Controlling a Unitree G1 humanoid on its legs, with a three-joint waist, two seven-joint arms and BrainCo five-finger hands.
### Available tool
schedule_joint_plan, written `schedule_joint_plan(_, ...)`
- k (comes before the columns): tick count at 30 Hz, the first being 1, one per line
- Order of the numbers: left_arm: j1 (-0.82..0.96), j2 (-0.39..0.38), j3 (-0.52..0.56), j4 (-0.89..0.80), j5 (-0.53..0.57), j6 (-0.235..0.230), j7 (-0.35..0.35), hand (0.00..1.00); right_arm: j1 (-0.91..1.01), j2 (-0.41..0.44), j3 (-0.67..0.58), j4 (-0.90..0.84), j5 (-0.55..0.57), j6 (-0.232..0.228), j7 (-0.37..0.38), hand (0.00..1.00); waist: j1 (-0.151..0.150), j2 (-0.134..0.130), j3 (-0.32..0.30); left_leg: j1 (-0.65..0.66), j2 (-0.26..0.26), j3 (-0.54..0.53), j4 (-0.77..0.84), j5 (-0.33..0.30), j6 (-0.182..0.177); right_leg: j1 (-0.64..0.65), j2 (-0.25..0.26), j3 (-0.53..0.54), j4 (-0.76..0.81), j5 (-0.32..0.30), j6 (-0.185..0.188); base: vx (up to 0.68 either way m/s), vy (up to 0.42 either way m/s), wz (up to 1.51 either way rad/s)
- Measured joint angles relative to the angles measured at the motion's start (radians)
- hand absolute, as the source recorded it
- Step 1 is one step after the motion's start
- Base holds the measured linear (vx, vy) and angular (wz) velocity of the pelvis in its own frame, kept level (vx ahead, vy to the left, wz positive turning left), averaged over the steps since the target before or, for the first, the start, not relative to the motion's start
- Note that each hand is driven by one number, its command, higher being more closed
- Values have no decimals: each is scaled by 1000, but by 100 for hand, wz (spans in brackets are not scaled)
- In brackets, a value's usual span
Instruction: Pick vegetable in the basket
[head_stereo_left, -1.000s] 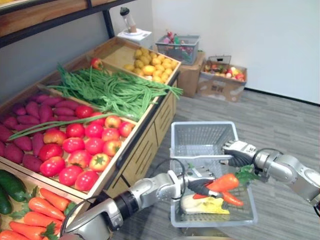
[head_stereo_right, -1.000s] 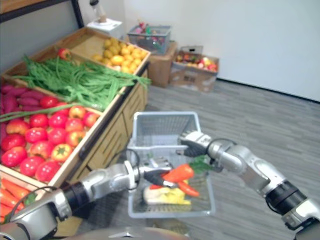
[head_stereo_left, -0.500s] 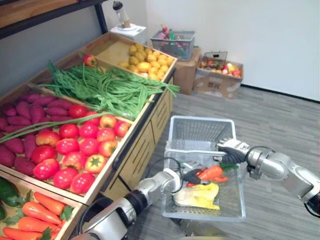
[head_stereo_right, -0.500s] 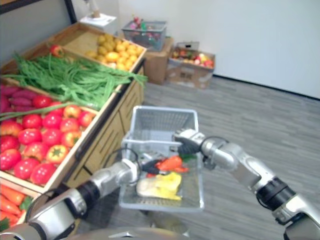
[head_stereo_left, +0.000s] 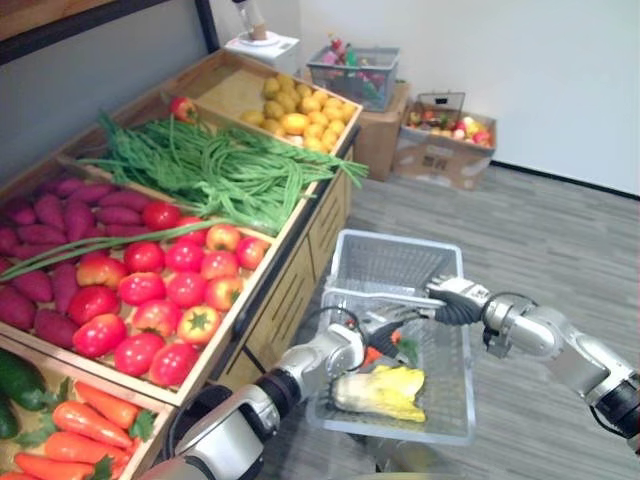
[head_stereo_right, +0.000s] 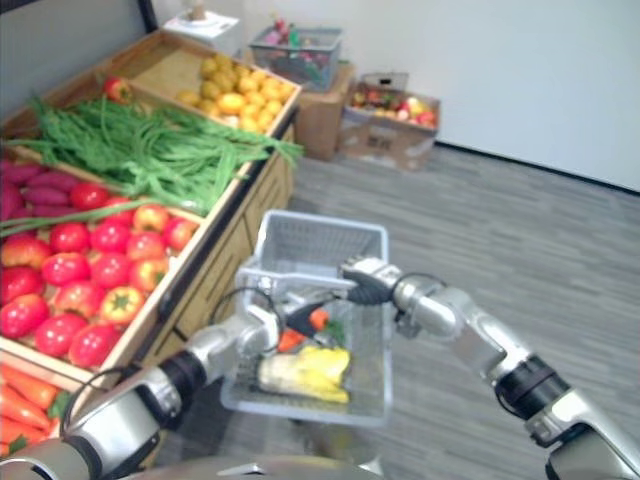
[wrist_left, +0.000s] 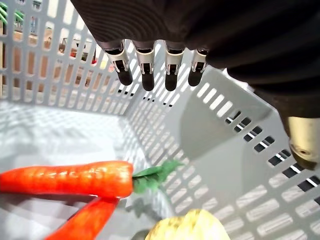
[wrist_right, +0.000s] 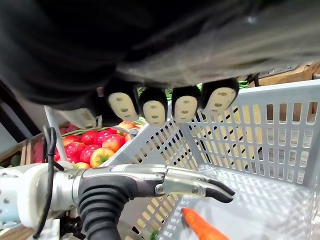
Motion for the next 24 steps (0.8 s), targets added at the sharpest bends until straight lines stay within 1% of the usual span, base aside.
schedule_joint_plan(1,-5,5,-15,-55,-4,-2,-6,0,12,16,-21,17,-1,-2,1,100,2,-4,6,-15,0,-20,-3,0,0,-1,-10,-15,3,1,0,64,-74,43)
schedule_joint_plan(2,-9,9,-34,-110,-32,-8,-21,0,30,35,-57,38,-2,-2,3,100,10,-4,9,-17,-1,-39,-11,0,0,-1,-20,-29,3,1,0,53,-82,60)
schedule_joint_plan(3,-10,21,-59,-191,-69,-25,-36,0,57,57,-109,68,-7,-1,3,100,25,-4,11,-29,-9,-60,-28,0,0,1,-32,-48,3,1,0,17,-65,61)
schedule_joint_plan(4,-10,39,-81,-246,-86,-33,-55,0,80,74,-158,82,-10,1,2,100,29,-6,12,-37,-12,-81,-40,0,0,3,-44,-67,3,0,0,-23,-61,74)
schedule_joint_plan(5,-9,71,-108,-323,-125,-50,-78,0,109,90,-217,107,-11,8,2,100,36,-11,16,-48,-18,-111,-54,0,0,5,-60,-91,2,0,0,-57,-70,79)
schedule_joint_plan(6,-9,101,-125,-406,-162,-63,-96,0,150,118,-285,136,-11,14,1,100,50,-18,21,-54,-23,-138,-68,0,-1,12,-77,-116,0,0,0,-67,-71,77)
schedule_joint_plan(7,-9,118,-133,-451,-188,-68,-111,0,171,137,-318,155,-12,18,0,100,54,-19,20,-62,-23,-156,-72,0,-1,14,-88,-131,-1,0,0,-120,-95,82)
schedule_joint_plan(8,-7,152,-140,-542,-247,-84,-140,0,205,167,-370,197,-13,29,-3,100,60,-23,22,-78,-24,-199,-71,-1,-1,18,-108,-163,-1,-3,3,-115,-80,70)
schedule_joint_plan(9,-7,165,-143,-578,-280,-88,-154,0,220,177,-392,215,-13,37,-4,100,64,-23,22,-86,-24,-217,-69,-1,0,20,-119,-178,-2,-4,2,-140,-90,91)
schedule_joint_plan(10,-7,183,-149,-646,-347,-94,-182,0,259,204,-448,259,-31,50,-12,100,76,-23,22,-106,-25,-260,-68,-2,2,26,-142,-210,-5,-6,4,-109,-55,97)
schedule_joint_plan(11,-7,203,-163,-707,-415,-98,-200,0,289,241,-514,318,-53,64,-18,100,84,-23,22,-126,-25,-307,-67,-2,9,34,-167,-249,-9,-9,5,-104,-51,106)
schedule_joint_plan(12,-7,213,-171,-733,-443,-101,-205,0,301,258,-547,350,-56,72,-22,100,87,-23,21,-140,-25,-332,-65,-1,14,35,-179,-269,-11,-10,5,-95,-41,113)
schedule_joint_plan(13,-7,231,-186,-784,-495,-110,-223,0,325,286,-614,402,-85,94,-42,100,96,-23,21,-173,-25,-385,-57,-1,25,37,-206,-311,-19,-10,5,-71,-32,95)
schedule_joint_plan(14,-7,237,-191,-802,-521,-114,-227,0,338,301,-654,429,-90,104,-48,100,101,-23,21,-194,-24,-417,-49,-2,30,37,-220,-335,-22,-10,6,-84,-39,121)
schedule_joint_plan(15,-5,251,-198,-834,-554,-115,-232,0,359,337,-734,482,-90,129,-59,100,109,-23,21,-231,-22,-466,-37,-3,38,36,-244,-376,-26,-11,6,-81,-42,108)
schedule_joint_plan(17,-3,283,-198,-880,-599,-114,-233,0,389,403,-855,560,-89,167,-92,100,129,-22,21,-291,-20,-555,-15,2,52,42,-280,-450,-35,-10,7,-85,-43,119)
schedule_joint_plan(18,1,306,-196,-897,-622,-114,-232,0,401,435,-904,587,-87,177,-106,100,133,-21,20,-312,-20,-591,-9,4,57,49,-293,-480,-36,-11,8,-87,-29,121)
schedule_joint_plan(19,18,329,-181,-926,-630,-113,-229,0,418,476,-953,606,-86,187,-129,100,138,-21,20,-337,-20,-642,1,5,65,59,-310,-522,-36,-14,11,-74,-10,106)
schedule_joint_plan(20,33,346,-170,-945,-633,-113,-228,0,431,505,-989,620,-85,194,-136,100,142,-20,19,-352,-22,-673,5,5,70,67,-321,-551,-36,-17,11,-88,5,109)
schedule_joint_plan(21,47,364,-163,-963,-656,-113,-225,0,454,533,-1024,634,-82,197,-151,100,157,-20,19,-368,-31,-714,6,6,76,78,-338,-585,-34,-23,13,-58,21,89)
schedule_joint_plan(22,63,379,-151,-976,-664,-113,-224,0,459,545,-1042,647,-79,197,-158,100,158,-20,17,-381,-37,-736,6,7,79,83,-348,-605,-32,-27,17,-70,33,112)
schedule_joint_plan(23,106,391,-109,-1020,-667,-113,-218,0,474,572,-1082,669,-67,207,-173,100,162,-19,6,-413,-52,-786,5,14,92,86,-374,-652,-30,-32,19,-47,30,85)
schedule_joint_plan(24,114,395,-99,-1028,-667,-113,-218,0,477,576,-1089,673,-64,207,-174,100,164,-19,5,-419,-56,-801,5,15,94,88,-379,-662,-30,-33,20,-45,39,107)
